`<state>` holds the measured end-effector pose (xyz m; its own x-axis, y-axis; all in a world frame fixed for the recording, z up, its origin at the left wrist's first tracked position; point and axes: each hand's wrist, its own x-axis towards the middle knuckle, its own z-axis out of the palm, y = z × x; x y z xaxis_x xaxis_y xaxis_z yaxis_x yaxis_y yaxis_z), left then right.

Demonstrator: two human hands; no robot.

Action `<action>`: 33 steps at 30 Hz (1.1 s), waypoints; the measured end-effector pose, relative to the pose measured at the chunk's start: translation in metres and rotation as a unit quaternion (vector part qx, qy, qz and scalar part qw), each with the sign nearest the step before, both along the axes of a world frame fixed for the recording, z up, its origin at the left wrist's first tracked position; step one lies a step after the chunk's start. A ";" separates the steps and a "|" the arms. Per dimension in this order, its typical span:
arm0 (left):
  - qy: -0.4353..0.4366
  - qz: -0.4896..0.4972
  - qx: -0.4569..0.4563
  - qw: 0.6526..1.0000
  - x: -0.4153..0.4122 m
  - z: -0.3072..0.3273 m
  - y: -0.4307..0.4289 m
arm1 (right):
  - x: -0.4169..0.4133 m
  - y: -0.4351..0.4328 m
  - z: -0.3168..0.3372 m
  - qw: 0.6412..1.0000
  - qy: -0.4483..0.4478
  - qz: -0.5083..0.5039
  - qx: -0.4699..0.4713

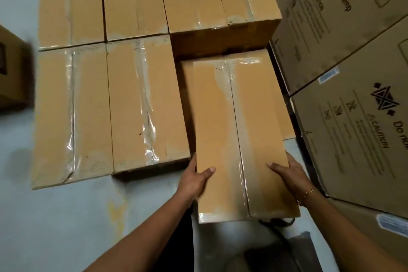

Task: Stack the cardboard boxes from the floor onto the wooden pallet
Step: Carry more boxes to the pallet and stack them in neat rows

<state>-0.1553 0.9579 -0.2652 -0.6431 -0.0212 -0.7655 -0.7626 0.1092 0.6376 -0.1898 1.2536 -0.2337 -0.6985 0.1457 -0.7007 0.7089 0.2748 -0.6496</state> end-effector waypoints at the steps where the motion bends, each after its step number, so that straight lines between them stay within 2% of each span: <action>1: 0.000 0.019 -0.002 1.000 0.003 -0.012 0.003 | -0.004 0.001 -0.009 1.000 0.005 0.005 -0.007; 7: 0.013 0.132 0.002 0.991 0.006 -0.064 0.018 | -0.028 0.004 -0.075 0.999 0.029 0.027 -0.017; 18: -0.063 0.282 -0.011 0.957 -0.001 -0.114 0.017 | -0.049 -0.010 -0.137 0.997 0.042 0.061 -0.023; 22: -0.066 0.284 -0.028 0.956 -0.004 -0.127 0.014 | -0.049 0.001 -0.164 0.996 0.054 0.059 -0.026; 27: -0.053 0.282 -0.040 0.957 0.001 -0.133 0.011 | -0.051 -0.005 -0.155 0.996 0.055 0.072 -0.025; 33: -0.091 0.242 0.010 0.966 0.017 -0.113 0.014 | -0.033 -0.003 -0.139 0.993 0.060 0.082 -0.053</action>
<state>-0.1382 0.9722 -0.3787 -0.4163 -0.2700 -0.8682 -0.8207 -0.2995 0.4867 -0.2232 1.2505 -0.3725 -0.7866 -0.0466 -0.6157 0.5757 0.3052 -0.7586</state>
